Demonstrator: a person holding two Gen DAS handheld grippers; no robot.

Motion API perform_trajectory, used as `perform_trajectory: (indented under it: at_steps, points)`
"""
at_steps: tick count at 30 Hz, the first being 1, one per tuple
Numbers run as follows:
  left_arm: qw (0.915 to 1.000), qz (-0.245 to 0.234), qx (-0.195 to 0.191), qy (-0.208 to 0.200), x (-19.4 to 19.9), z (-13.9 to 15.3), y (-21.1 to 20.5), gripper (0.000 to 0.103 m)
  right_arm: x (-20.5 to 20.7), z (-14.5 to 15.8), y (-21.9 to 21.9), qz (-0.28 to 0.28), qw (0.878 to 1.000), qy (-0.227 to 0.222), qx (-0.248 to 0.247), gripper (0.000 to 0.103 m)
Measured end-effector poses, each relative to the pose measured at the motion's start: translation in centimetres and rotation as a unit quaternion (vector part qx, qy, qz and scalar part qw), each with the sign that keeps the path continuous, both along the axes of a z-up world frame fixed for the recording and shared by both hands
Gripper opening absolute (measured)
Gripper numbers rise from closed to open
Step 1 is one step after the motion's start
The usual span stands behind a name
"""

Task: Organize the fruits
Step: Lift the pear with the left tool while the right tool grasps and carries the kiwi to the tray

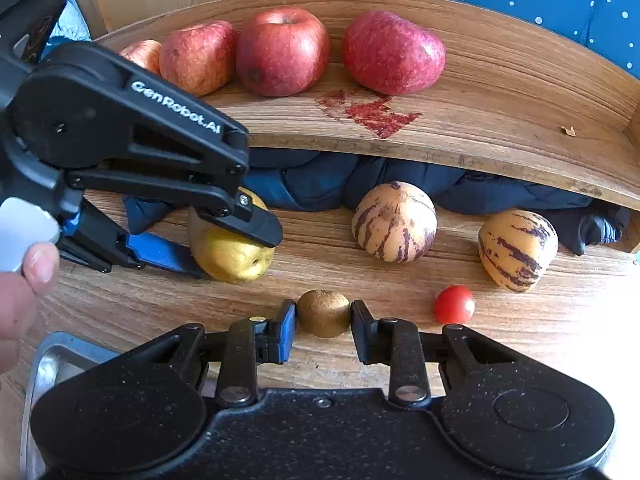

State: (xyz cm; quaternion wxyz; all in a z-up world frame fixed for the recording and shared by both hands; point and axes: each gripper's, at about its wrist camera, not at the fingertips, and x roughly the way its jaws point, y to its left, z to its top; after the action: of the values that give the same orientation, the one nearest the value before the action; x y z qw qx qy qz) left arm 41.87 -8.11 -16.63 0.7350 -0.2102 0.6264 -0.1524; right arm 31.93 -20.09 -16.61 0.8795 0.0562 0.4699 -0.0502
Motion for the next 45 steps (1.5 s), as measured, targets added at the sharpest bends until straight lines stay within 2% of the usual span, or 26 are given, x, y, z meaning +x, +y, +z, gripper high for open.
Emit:
perform_trajectory:
  at_steps: [7, 13, 22, 29, 35, 45]
  points:
    - [1.0000, 0.000, 0.004, -0.009, -0.2, 0.1, -0.5, 0.060, -1.2, 0.9, 0.5, -0.013, 1.000, -0.017, 0.001, 0.031]
    - [0.9980, -0.041, 0.034, -0.035, -1.4, 0.7, -0.3, 0.060, -2.9, 2.0, 1.4, -0.025, 0.999, -0.033, 0.003, 0.031]
    - [0.9930, -0.090, 0.034, -0.067, -3.9, 2.4, 2.8, 0.059, -6.8, 4.8, 5.5, -0.036, 0.998, -0.046, -0.008, 0.031]
    - [0.9898, -0.115, 0.033, -0.077, -5.2, 2.8, 4.6, 0.058, -9.2, 5.2, 7.9, -0.054, 0.997, -0.046, -0.006, 0.031]
    - [0.9849, -0.138, 0.042, -0.095, -6.1, 3.2, 5.4, 0.058, -10.6, 5.4, 9.4, -0.061, 0.997, -0.046, -0.002, 0.031]
    - [0.9715, -0.200, 0.036, -0.121, -8.3, 4.7, 5.9, 0.058, -14.4, 5.4, 10.7, -0.100, 0.995, -0.026, 0.009, 0.031]
